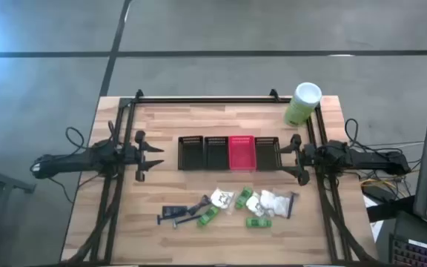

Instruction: Pick & Place Travel size toiletries

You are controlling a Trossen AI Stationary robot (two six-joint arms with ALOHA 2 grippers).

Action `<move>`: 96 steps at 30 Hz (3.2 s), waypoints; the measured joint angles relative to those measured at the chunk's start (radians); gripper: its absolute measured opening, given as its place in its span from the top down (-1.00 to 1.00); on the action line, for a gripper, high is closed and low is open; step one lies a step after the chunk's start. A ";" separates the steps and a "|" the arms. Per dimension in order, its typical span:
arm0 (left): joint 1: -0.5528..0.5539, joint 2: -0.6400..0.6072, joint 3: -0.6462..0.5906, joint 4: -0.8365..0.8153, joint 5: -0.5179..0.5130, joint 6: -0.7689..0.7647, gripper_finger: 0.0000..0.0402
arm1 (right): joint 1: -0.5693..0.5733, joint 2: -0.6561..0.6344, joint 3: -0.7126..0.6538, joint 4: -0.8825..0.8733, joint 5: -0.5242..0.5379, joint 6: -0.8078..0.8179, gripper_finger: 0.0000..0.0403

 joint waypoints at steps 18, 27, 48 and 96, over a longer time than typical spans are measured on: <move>0.000 0.000 0.000 0.000 0.000 0.000 0.12 | 0.000 0.000 0.000 0.000 0.000 0.000 -0.30; 0.000 0.000 0.000 0.000 0.000 0.000 0.12 | 0.000 0.000 0.000 0.000 -0.001 -0.001 -0.19; 0.000 0.000 0.000 0.000 0.000 0.000 0.12 | 0.000 0.000 0.000 0.000 -0.001 0.000 -0.35; 0.000 0.000 0.000 0.000 0.000 0.000 0.12 | 0.000 0.000 0.000 0.000 -0.001 -0.001 -0.62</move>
